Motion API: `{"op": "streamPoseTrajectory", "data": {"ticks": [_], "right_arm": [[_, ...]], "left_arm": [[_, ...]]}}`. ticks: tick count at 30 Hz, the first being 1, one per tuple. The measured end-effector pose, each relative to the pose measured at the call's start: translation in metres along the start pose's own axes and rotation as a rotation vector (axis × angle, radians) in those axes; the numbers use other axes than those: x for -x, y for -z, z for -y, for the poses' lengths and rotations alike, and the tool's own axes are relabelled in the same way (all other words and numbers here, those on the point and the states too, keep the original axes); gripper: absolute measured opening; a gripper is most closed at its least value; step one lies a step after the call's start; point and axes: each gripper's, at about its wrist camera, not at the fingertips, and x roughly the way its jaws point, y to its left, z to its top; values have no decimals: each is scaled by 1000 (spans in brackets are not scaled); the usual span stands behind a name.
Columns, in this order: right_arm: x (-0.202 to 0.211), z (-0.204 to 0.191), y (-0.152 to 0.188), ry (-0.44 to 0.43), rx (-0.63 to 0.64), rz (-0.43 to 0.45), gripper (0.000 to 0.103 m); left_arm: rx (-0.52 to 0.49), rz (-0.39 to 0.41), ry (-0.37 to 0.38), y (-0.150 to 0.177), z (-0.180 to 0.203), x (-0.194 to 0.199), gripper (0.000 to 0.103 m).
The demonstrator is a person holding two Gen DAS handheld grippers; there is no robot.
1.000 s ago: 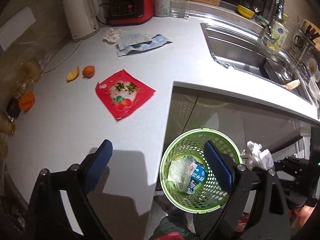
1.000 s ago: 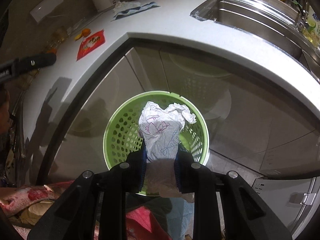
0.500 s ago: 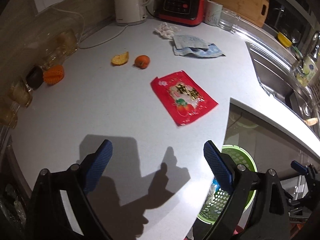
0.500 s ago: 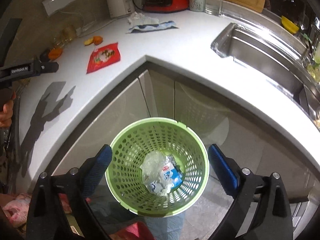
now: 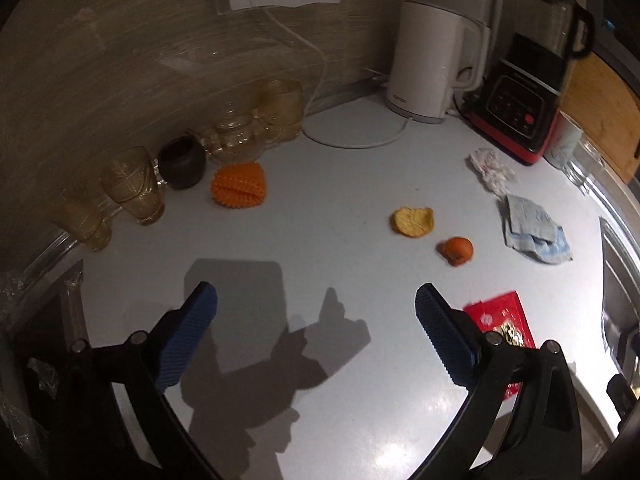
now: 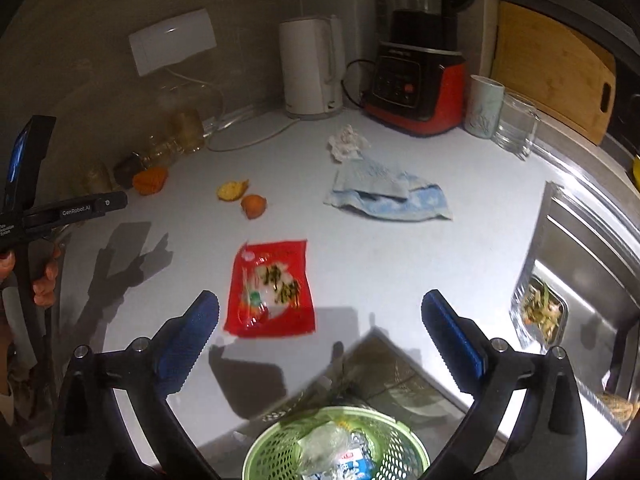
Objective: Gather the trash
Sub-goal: 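Grasp the orange foam net with the left tool while the right tool grasps the tangerine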
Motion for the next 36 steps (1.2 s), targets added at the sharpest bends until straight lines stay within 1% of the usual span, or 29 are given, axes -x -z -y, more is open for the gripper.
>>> {"op": "streamPoseTrajectory", "data": {"ticks": [4, 5, 10, 11, 12, 16, 19, 20, 24, 27, 29, 33, 34, 35, 36], "right_arm": [[-35, -16, -30, -45, 36, -4, 101], [-43, -20, -34, -56, 42, -7, 101], [-95, -42, -59, -96, 79, -51, 101], [-106, -46, -62, -105, 84, -62, 101], [-118, -51, -66, -116, 89, -76, 101], [-158, -67, -74, -147, 105, -116, 101], [-181, -78, -76, -153, 118, -138, 101], [-188, -81, -77, -156, 121, -145, 101], [-203, -87, -79, -167, 129, -156, 100], [-209, -90, -80, -163, 144, -160, 93], [-213, -90, -80, -167, 144, -170, 91], [-219, -94, -80, -170, 153, -186, 79], [-220, -95, -80, -171, 154, -188, 78], [-221, -96, -79, -173, 155, -191, 76], [-222, -96, -78, -177, 152, -195, 71]], "left_arm": [[66, 18, -36, -16, -16, -21, 95], [78, -7, -31, -19, -19, -28, 95], [136, -20, -57, -30, -37, -64, 95], [154, -60, -52, -32, -40, -70, 95], [161, -60, -62, -33, -43, -77, 95], [189, -64, -81, -40, -53, -103, 95], [206, -68, -95, -44, -58, -119, 95], [198, -17, -124, -46, -58, -124, 95], [221, -28, -144, -52, -63, -142, 95], [239, -35, -155, -59, -65, -156, 95], [244, -41, -158, -62, -66, -165, 95], [244, -57, -180, -66, -66, -179, 95], [244, -57, -189, -66, -66, -180, 94], [245, -59, -201, -67, -66, -180, 89], [248, -62, -200, -67, -66, -181, 85]]}}
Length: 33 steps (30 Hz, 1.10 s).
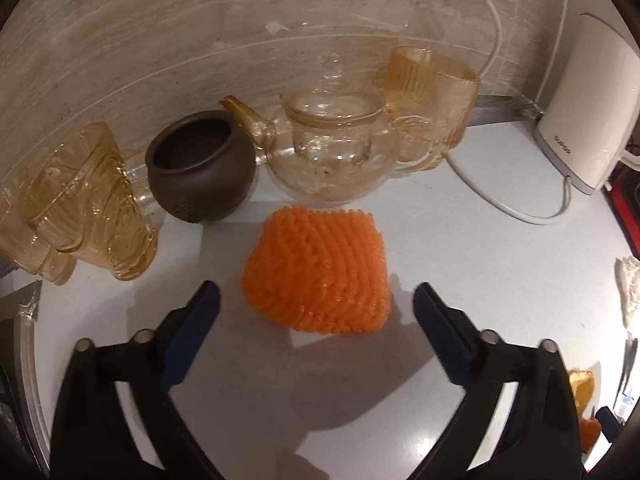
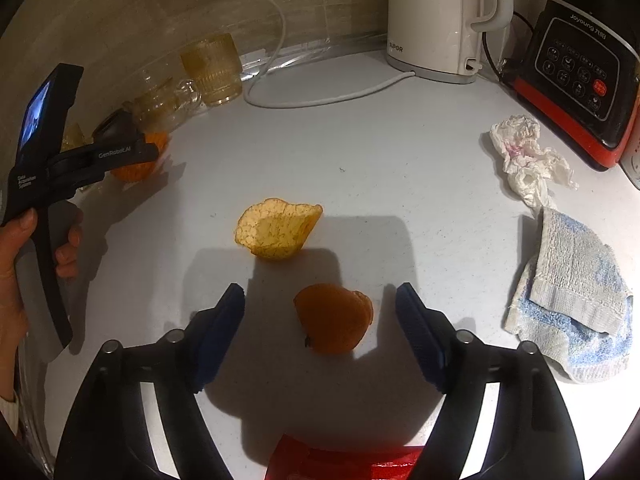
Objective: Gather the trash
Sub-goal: 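Grasp the orange foam net with the left tool while the right tool grasps the tangerine, then carry the foam net and tangerine over the green basket and release them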
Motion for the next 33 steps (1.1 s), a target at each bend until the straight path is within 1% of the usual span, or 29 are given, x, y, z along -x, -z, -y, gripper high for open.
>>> {"op": "streamPoseTrajectory", "data": {"ticks": [1, 2, 3, 4, 5, 6, 7, 8, 9, 10, 13, 14, 17, 21, 24, 27, 29, 33], "right_arm": [[0, 1, 1, 5, 1, 5, 65], [1, 2, 1, 6, 2, 5, 63], [1, 2, 1, 5, 0, 6, 58], [2, 3, 2, 2, -5, 6, 51], [3, 4, 2, -2, -8, 7, 48], [2, 5, 2, 2, -9, 6, 44], [3, 6, 2, 7, -9, 6, 38], [3, 7, 2, 8, -9, 6, 36], [3, 8, 2, 6, -10, 6, 32], [4, 10, 3, -1, -18, 6, 29], [6, 15, 4, -17, -41, 8, 26], [6, 16, 4, -21, -46, 8, 25], [11, 19, 2, -30, -62, 20, 25], [26, 21, -2, -37, -72, 49, 25], [42, 21, -3, -41, -77, 77, 25], [66, 19, 0, -37, -78, 111, 25], [85, 19, 6, -31, -78, 133, 25], [128, 23, 32, -2, -89, 169, 25]], "left_arm": [[3, -10, 5, -1, 1, -2, 80], [8, -23, 8, -1, 0, -4, 78], [13, -30, 13, -1, 0, -5, 72], [16, -34, 15, 0, -1, -6, 63], [14, -44, 13, 0, -1, -8, 58], [11, -45, 11, 0, -2, -9, 56], [5, -30, 5, 1, -1, -8, 52], [-1, -31, 10, 1, 0, -9, 48], [-6, -33, 16, 1, 0, -9, 46], [-9, -28, 22, 1, 1, -8, 42], [-13, -20, 33, 2, 3, -5, 34], [-13, -19, 38, 2, 2, -4, 28], [-22, -15, 45, 2, 0, 1, 25], [-38, 5, 46, 0, 1, 13, 24], [-46, 17, 60, 2, 1, 27, 24], [-60, 33, 89, 9, 3, 50, 24], [-81, 42, 123, 16, 6, 70, 24], [-143, 59, 208, 36, 14, 114, 24]]}}
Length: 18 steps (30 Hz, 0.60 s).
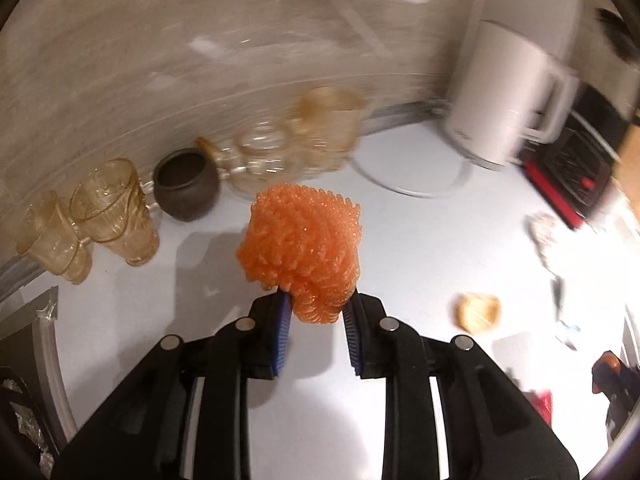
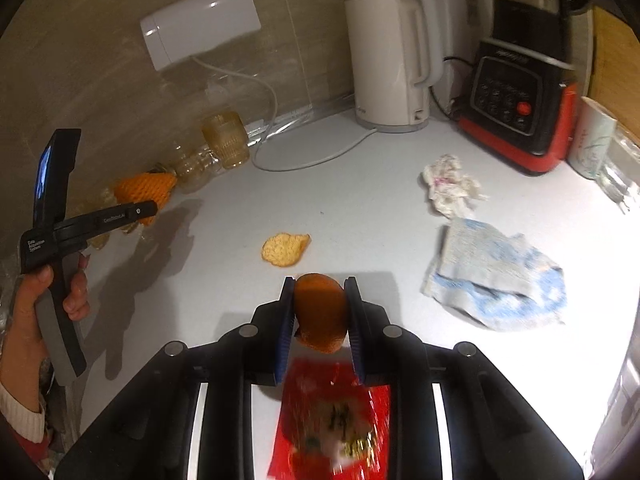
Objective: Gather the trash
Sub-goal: 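Carry the foam net and tangerine over the green basket and release them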
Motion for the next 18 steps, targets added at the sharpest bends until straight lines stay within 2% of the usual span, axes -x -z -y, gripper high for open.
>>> {"op": "streamPoseTrajectory", "data": {"ticks": [5, 11, 16, 18], "right_arm": [[60, 16, 43, 67, -52, 21, 25], [124, 41, 112, 164, -158, 22, 25], [167, 61, 174, 243, -267, 10, 25], [179, 67, 197, 269, -312, 4, 25]], "left_arm": [[-150, 16, 118, 36, 45, 55, 24], [-369, -13, 290, 101, 102, 118, 24], [-497, -106, 470, 166, 143, 158, 24], [-565, -137, 515, 194, 160, 169, 24]]}}
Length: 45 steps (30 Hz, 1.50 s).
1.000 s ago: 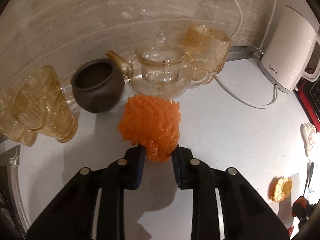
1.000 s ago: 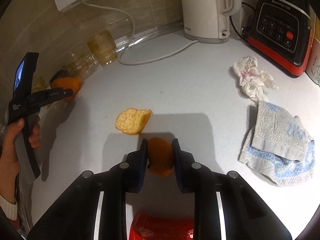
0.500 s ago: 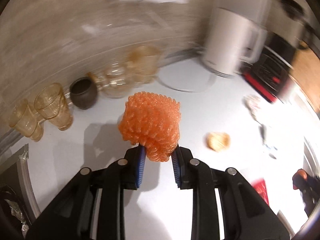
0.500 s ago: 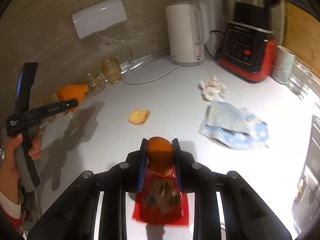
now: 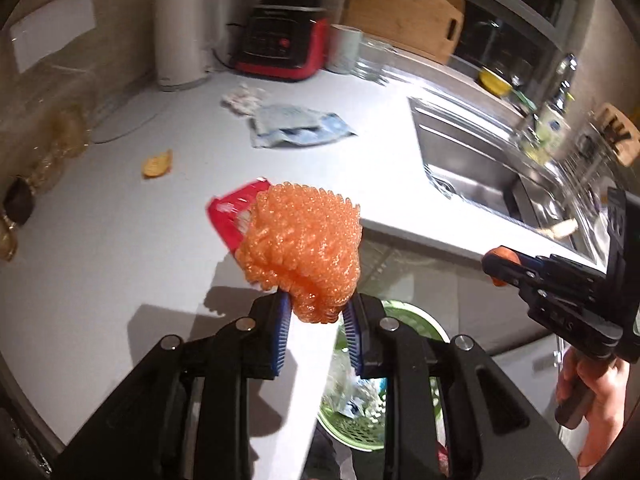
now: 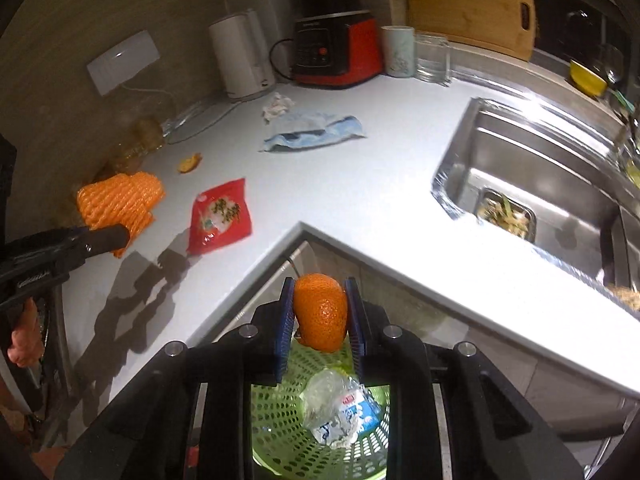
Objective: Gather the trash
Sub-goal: 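Carry the foam net and tangerine over the green basket and release them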
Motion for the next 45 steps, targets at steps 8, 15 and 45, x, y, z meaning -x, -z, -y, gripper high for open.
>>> {"op": "streamPoseTrajectory", "data": {"ticks": [8, 15, 45], "right_arm": [[25, 38, 60, 60, -148, -33, 25], [38, 44, 80, 92, -177, -33, 26], [34, 36, 100, 93, -170, -91, 27]], "left_arm": [[-156, -138, 75, 45, 70, -40, 24], [-219, -158, 77, 62, 95, -47, 24], [-200, -183, 29, 64, 80, -42, 94]]}}
